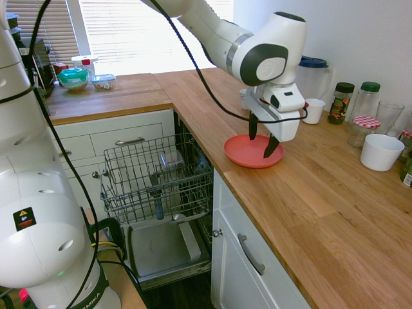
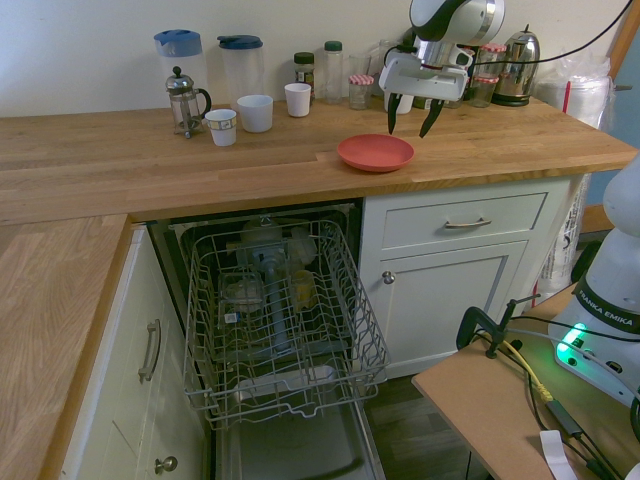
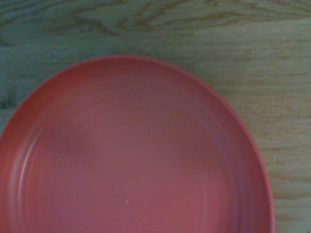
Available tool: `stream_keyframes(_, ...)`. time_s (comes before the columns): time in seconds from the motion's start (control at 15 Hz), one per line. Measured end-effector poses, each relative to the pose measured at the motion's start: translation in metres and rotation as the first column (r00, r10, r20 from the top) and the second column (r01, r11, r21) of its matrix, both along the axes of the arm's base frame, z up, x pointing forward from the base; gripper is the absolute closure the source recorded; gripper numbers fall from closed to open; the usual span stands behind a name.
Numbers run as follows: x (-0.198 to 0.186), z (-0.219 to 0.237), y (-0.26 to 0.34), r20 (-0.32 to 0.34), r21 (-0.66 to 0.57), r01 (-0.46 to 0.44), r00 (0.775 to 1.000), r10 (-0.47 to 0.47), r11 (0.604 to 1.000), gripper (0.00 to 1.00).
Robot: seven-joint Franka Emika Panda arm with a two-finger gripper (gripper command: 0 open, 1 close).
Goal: Put the plate in the dishwasher
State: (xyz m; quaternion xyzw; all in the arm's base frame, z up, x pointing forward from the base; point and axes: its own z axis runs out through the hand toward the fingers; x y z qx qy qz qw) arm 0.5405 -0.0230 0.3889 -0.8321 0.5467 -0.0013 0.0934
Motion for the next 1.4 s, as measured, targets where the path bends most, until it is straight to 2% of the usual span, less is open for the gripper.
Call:
stream_keyframes(0.4, 0.027, -0.039, -0.019, -0.062, 0.062, 0.081, 0.995, -0.078, 0.995, 0.0)
stream_keyframes(0.47, 0.027, -0.042, -0.02, -0.065, 0.071, 0.087, 0.994, -0.083, 0.994, 1.0)
stream_keyframes(1.4, 0.028, -0.059, -0.032, -0.001, 0.168, 0.068, 0.998, -0.069, 0.983, 1.0)
